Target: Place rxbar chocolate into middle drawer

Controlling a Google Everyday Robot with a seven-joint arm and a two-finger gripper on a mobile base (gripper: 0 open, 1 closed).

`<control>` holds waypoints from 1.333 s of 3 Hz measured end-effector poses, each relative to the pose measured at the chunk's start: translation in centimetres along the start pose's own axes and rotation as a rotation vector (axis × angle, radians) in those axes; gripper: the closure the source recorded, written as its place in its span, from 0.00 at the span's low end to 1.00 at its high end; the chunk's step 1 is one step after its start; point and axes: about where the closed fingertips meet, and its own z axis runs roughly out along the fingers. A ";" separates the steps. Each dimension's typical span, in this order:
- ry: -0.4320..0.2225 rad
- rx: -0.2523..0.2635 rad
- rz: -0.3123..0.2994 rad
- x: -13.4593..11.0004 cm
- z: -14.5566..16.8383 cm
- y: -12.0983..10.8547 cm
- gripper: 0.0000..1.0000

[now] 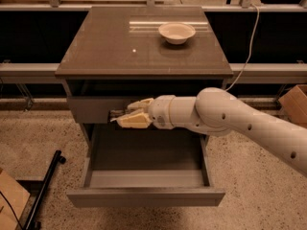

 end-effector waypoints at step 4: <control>-0.014 0.009 0.051 8.6 3.0 -5.3 1.00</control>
Offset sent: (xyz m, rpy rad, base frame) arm 0.0150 -0.0266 -0.0387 0.0643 0.0143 0.0108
